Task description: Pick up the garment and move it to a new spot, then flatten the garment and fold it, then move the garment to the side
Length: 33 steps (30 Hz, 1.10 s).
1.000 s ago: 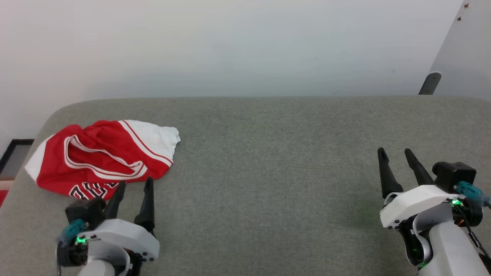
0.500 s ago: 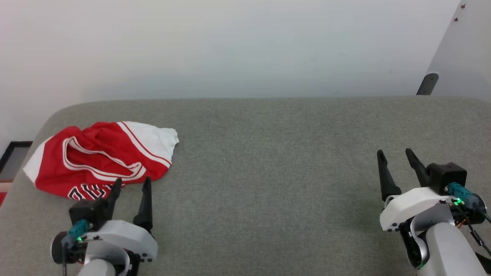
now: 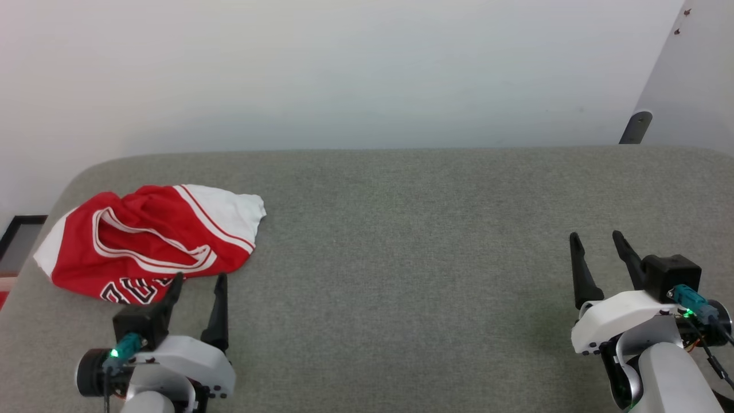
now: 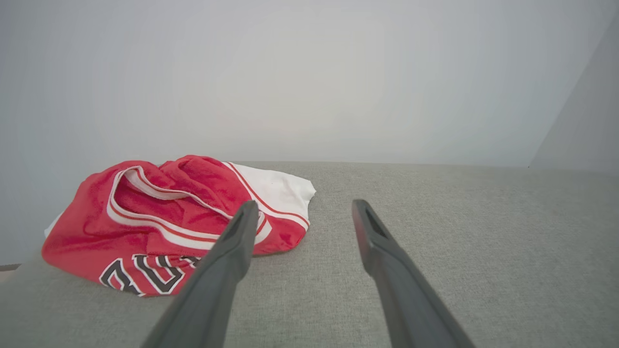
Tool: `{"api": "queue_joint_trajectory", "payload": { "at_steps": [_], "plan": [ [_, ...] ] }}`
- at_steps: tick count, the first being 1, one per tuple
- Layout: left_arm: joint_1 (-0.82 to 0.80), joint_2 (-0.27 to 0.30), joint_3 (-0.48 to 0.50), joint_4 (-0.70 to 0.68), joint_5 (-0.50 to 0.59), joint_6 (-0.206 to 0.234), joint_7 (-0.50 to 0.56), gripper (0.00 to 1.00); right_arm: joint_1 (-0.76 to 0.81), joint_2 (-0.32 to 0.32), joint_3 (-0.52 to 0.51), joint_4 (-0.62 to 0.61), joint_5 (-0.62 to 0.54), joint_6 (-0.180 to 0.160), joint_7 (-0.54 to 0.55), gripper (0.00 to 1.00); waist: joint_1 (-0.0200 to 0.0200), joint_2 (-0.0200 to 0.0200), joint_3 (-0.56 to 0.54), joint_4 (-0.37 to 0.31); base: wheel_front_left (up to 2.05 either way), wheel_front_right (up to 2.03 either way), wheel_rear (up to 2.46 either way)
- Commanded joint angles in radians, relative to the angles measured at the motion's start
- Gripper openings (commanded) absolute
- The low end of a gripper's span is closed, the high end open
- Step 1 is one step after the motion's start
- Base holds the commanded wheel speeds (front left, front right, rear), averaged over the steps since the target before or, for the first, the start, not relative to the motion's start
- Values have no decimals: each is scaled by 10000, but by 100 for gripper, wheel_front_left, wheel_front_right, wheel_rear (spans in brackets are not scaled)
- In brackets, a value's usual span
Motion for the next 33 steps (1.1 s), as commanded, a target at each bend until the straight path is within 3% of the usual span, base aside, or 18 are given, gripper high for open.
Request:
{"api": "queue_joint_trajectory", "payload": {
  "at_steps": [1,21,26,33],
  "plan": [
    [-201,58,47,23,225,-68,-73,100,-26,-5,-49,-60,-246,6,-103,100,0,0,-4,-13,0,0,0],
    [-496,-46,130,757,1115,-323,-428,100,-108,36,-289,71,-1027,7,-450,100,0,0,-79,202,0,0,0],
    [-516,-90,96,950,1191,-212,-424,100,84,30,-285,-9,-833,6,-462,100,0,0,-113,841,0,0,0],
    [-210,-141,71,773,1294,-25,-422,100,301,32,42,-164,-579,6,-460,100,0,0,-170,2514,0,0,0]
  ]
}}
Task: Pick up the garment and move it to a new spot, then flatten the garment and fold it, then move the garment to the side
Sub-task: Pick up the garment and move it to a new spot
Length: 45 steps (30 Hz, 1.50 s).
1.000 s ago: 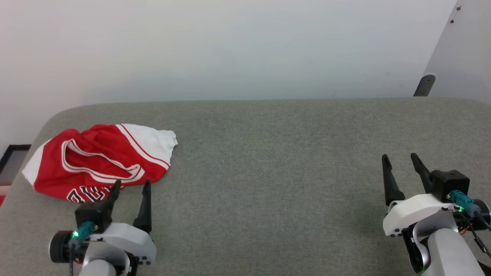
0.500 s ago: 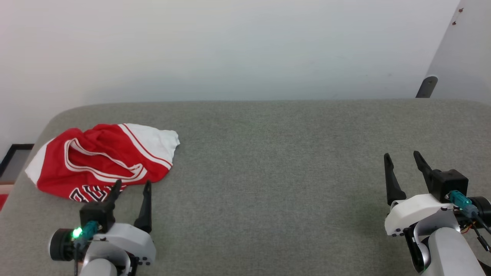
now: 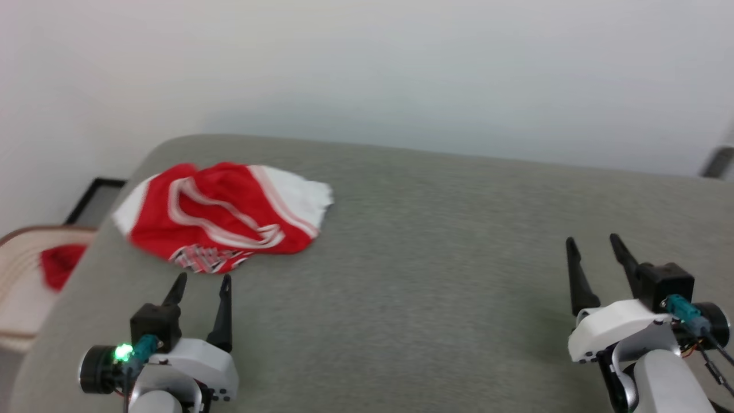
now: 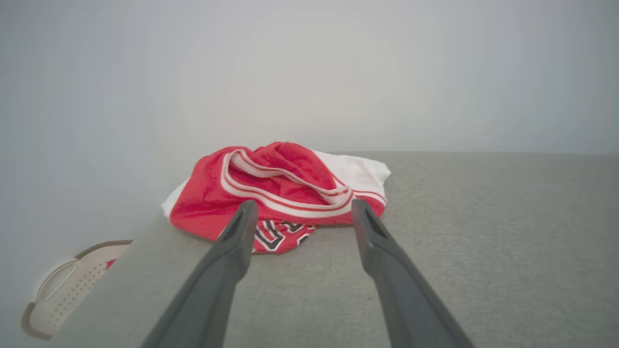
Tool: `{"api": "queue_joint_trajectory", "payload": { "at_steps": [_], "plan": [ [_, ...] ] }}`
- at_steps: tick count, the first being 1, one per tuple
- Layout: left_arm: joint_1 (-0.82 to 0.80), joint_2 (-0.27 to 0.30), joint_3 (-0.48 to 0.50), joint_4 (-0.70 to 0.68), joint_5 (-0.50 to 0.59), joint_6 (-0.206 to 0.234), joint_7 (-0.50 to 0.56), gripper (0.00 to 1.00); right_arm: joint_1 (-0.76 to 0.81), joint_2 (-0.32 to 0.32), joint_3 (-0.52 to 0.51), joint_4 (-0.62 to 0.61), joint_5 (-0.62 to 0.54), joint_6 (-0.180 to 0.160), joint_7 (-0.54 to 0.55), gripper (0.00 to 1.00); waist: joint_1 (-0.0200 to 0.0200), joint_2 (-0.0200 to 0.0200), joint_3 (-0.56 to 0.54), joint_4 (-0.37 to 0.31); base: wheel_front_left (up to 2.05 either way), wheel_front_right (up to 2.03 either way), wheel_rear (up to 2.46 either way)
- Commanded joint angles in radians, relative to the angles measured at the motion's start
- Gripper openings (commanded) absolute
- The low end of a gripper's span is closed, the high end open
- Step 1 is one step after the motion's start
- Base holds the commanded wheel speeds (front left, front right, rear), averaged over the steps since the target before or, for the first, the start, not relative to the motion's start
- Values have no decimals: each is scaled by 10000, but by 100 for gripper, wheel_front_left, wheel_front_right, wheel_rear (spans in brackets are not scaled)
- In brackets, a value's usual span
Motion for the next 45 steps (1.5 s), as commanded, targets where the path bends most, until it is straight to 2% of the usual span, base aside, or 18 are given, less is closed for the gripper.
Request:
{"api": "queue_joint_trajectory", "payload": {
  "at_steps": [1,9,19,25,32,40,45],
  "plan": [
    [129,-35,20,-38,-10,90,2,100,126,12,99,-43,71,4,-48,100,0,0,-61,1265,0,0,0],
    [334,14,16,21,-83,225,15,100,309,78,854,-178,594,4,-48,100,0,0,-192,3473,0,0,0],
    [1602,-97,1445,-1501,-690,930,6,100,-1181,82,3340,649,1429,4,-30,100,0,0,528,4014,0,0,0],
    [2306,-414,1856,-2310,-631,1054,5,100,-1711,83,4125,1047,1915,4,-31,100,0,0,569,4003,-21,-21,-21],
    [2297,-475,1789,-2366,-421,836,4,100,-1592,-8,4222,1029,2153,4,-30,100,0,0,482,3921,-4,-4,-4],
    [206,-218,652,-1365,-102,-195,562,100,-633,-231,3128,508,1715,4,-30,100,0,0,421,3584,0,0,0],
    [-1843,116,644,-396,-300,-652,664,100,-698,-220,3033,50,1275,3,-29,100,0,0,1277,2223,0,0,0]
  ]
}}
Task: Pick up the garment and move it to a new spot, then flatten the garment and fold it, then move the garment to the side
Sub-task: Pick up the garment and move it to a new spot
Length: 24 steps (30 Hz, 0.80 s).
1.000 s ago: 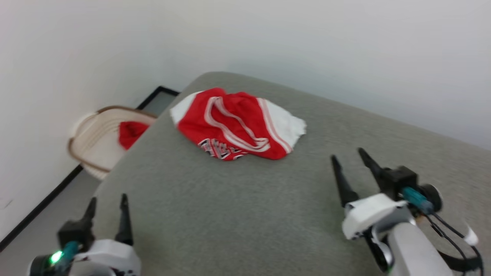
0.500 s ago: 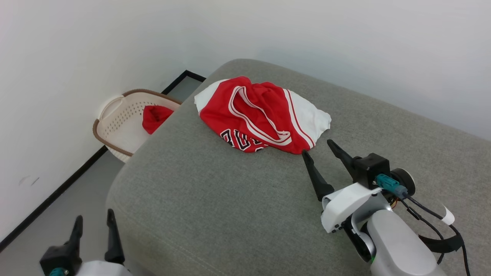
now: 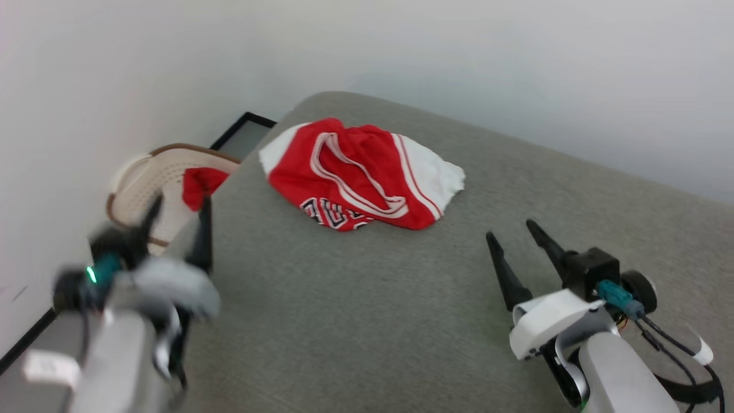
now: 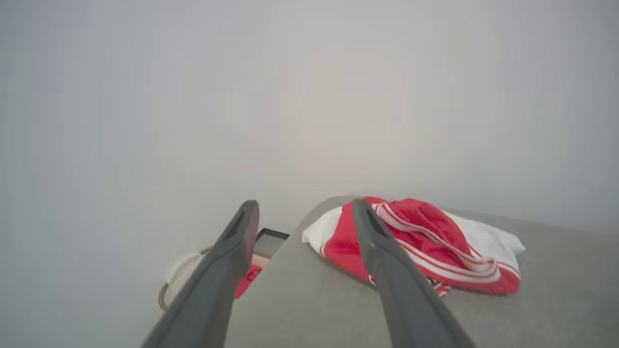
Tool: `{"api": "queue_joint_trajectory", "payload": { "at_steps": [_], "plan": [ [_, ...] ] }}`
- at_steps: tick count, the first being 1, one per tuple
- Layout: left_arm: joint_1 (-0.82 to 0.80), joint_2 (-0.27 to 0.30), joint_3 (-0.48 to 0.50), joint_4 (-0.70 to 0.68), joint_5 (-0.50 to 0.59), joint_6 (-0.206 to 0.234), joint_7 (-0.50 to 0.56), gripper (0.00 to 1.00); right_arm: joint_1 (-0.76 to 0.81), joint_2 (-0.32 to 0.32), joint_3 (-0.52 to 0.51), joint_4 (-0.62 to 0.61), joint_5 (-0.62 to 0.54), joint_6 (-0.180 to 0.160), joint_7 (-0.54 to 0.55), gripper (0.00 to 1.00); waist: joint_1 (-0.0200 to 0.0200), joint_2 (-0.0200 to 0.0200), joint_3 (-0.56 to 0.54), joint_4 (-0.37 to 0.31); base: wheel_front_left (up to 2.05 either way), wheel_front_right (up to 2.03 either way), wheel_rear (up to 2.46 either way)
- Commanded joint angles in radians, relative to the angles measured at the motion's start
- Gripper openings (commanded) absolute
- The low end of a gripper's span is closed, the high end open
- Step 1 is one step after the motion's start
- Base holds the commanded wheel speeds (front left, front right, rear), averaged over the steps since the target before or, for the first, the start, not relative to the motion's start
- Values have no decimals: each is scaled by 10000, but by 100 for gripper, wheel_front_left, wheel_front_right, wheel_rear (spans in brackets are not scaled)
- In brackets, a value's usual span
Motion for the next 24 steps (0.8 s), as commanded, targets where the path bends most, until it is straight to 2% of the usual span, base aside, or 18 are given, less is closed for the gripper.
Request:
{"api": "queue_joint_trajectory", "payload": {
  "at_steps": [1,8,12,15,17,19,24],
  "plan": [
    [-788,101,10,372,-97,-150,-5,100,-162,-71,-39,-126,-131,3,-5,100,0,0,998,-1334,0,0,0],
    [-3801,800,-363,2700,-40,-558,195,100,-588,-188,43,-544,-345,1,-5,100,0,0,2083,-2931,0,0,0],
    [-5132,1084,-479,4274,-503,-679,887,100,-837,-151,251,-749,-325,1,-6,100,0,0,2513,-3671,0,0,0],
    [-5961,1333,-609,5457,-1114,-716,2248,100,-989,-102,393,-874,-276,1,-5,100,0,0,2750,-4157,0,0,0],
    [-6347,1345,-846,6065,-1685,-724,3549,100,-1042,-100,418,-935,-236,1,-6,100,0,0,2846,-4374,0,0,0],
    [-6651,1642,-853,6466,-2316,-712,4639,100,-1109,-94,481,-993,-230,1,-5,100,0,0,2939,-4569,0,0,0],
    [-6954,1955,-1047,6784,-3664,-720,6886,100,-1293,-83,640,-1205,-234,1,-4,100,0,0,3283,-4946,0,0,0]
  ]
}}
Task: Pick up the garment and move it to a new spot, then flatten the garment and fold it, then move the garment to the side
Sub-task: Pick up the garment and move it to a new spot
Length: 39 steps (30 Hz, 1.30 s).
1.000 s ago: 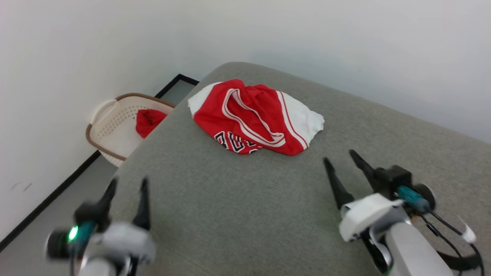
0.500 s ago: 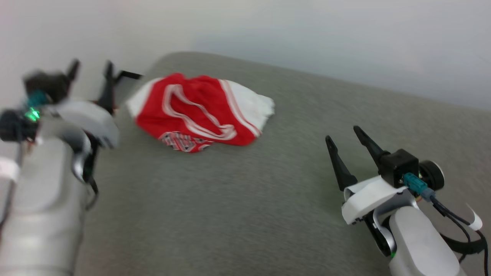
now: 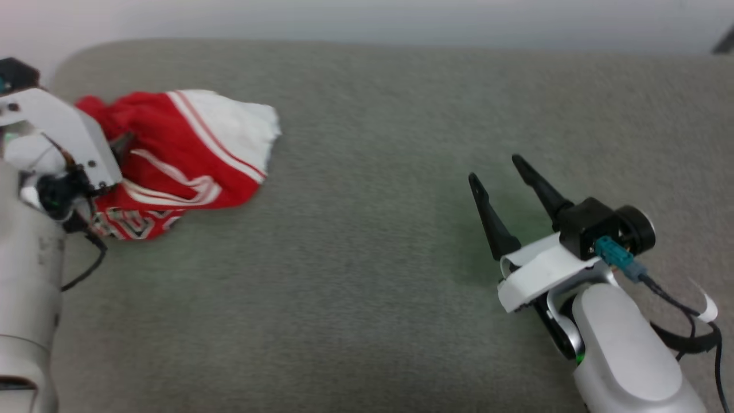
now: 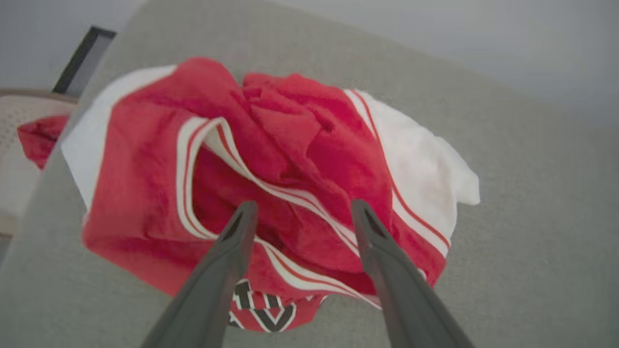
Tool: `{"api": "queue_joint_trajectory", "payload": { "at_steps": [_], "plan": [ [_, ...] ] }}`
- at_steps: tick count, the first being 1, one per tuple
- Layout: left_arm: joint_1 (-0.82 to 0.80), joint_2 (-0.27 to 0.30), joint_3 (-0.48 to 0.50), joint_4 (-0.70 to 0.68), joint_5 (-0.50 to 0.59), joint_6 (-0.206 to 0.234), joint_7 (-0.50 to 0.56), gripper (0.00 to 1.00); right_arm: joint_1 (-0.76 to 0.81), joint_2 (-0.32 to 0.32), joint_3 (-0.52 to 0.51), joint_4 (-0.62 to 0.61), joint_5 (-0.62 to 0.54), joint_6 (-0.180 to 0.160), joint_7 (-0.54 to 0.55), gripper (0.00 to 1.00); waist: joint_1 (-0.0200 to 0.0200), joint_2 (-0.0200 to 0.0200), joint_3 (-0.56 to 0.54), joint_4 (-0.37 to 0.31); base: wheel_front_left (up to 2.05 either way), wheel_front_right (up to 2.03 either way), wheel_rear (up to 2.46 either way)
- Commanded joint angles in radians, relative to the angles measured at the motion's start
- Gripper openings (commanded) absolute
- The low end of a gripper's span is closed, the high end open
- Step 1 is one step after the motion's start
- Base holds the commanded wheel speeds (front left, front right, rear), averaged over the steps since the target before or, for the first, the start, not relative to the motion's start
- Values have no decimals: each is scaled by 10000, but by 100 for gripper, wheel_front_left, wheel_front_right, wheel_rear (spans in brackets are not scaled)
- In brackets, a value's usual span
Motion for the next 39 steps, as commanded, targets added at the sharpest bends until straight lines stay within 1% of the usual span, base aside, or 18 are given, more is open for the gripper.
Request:
{"api": "queue_joint_trajectory", "payload": {
  "at_steps": [1,3,5,9,12,16,18,19,20,21,22,26,31,34,39],
  "plan": [
    [-70,56,-39,29,-182,-7,302,100,-188,11,52,-78,-2,-3,-6,100,0,0,937,-909,0,0,0],
    [-53,186,-161,-40,-591,-7,908,100,-267,-11,92,-170,-63,-3,-6,100,0,0,1137,-994,0,0,0],
    [-23,366,-225,-73,-858,-8,1149,100,-372,-21,143,-254,-116,-3,-2,100,0,0,1341,-1080,0,0,0],
    [213,449,-292,59,-1339,-9,1312,100,-533,-1,294,-397,-151,-3,22,100,0,0,1614,-1260,0,0,0],
    [343,678,-368,231,-1525,-9,1282,100,-651,30,472,-594,-137,-3,25,100,0,0,1756,-1423,0,0,0],
    [507,600,-493,480,-1741,-8,1333,100,-662,-38,560,-840,-122,-3,68,100,0,0,1919,-1557,0,0,0],
    [626,437,-572,513,-1897,-7,1327,100,-591,-71,589,-950,-145,-3,99,100,0,0,1939,-1588,0,0,0],
    [678,335,-609,524,-1985,-11,1375,60,-556,-88,597,-991,-147,-3,131,100,0,0,1942,-1594,0,0,0],
    [759,194,-704,423,-2079,-22,1413,37,-517,-108,606,-1005,-154,-3,141,100,0,0,1910,-1591,0,0,0],
    [848,142,-726,366,-2196,-34,1324,7,-470,-129,602,-1032,-158,-3,171,100,0,0,1865,-1582,0,0,0],
    [891,142,-748,334,-2273,-34,1219,0,-440,-146,580,-1064,-156,-3,191,100,0,0,1812,-1564,0,0,0],
    [943,299,-968,261,-2378,-35,985,0,-300,-156,542,-1098,-143,-3,223,100,0,0,1410,-1446,0,0,0],
    [762,685,-1318,-172,-2446,-23,546,0,-71,-146,414,-944,-16,-3,210,100,0,0,645,-1197,0,0,0],
    [574,732,-1644,-693,-2613,-21,370,0,164,-134,283,-807,18,-3,186,100,0,0,129,-1009,0,0,0],
    [410,728,-2361,-2161,-3305,-20,601,0,468,-165,54,-575,78,-3,156,100,0,0,-589,-897,0,0,0]
  ]
}}
